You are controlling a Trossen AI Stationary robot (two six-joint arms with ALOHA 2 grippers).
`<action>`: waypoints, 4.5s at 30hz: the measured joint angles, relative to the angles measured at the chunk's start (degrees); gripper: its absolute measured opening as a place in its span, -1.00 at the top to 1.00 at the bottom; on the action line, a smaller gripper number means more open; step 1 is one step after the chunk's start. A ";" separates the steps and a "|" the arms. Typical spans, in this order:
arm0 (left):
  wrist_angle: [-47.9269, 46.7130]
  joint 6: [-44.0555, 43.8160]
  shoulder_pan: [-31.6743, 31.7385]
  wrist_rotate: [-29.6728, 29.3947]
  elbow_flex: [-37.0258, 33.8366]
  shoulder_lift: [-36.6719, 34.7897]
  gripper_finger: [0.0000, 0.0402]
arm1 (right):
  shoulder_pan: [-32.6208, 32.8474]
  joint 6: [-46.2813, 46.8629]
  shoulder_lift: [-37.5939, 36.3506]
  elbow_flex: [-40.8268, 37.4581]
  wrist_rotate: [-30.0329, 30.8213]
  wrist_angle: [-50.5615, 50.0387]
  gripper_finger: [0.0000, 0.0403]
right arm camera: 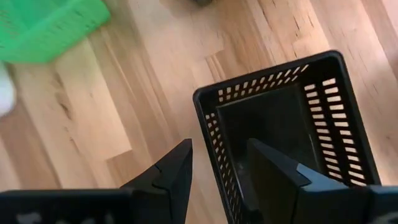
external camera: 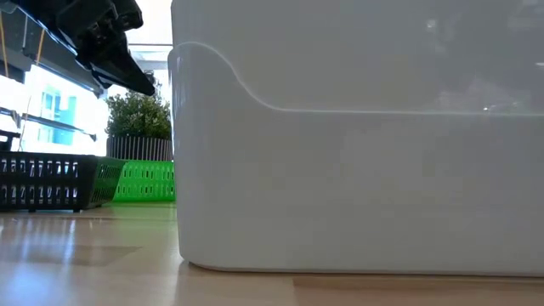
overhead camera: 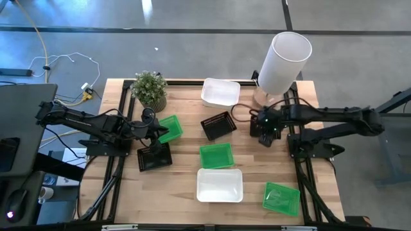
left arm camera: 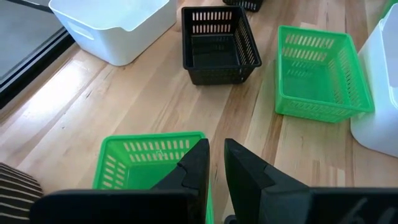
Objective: Stack baskets by color
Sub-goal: Stack the top right black bin on the top left black bin
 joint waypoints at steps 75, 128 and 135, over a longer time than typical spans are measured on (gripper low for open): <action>0.10 -0.20 0.00 -0.20 0.02 0.00 0.82 | 11.61 -29.74 23.66 22.84 18.88 20.29 1.00; -0.07 -0.16 0.00 0.21 0.07 0.00 0.82 | 8.69 -42.11 44.89 32.63 8.50 11.51 1.00; -0.07 -0.20 -0.01 0.26 0.07 0.00 0.82 | 8.69 -42.84 45.98 32.61 10.16 11.46 1.00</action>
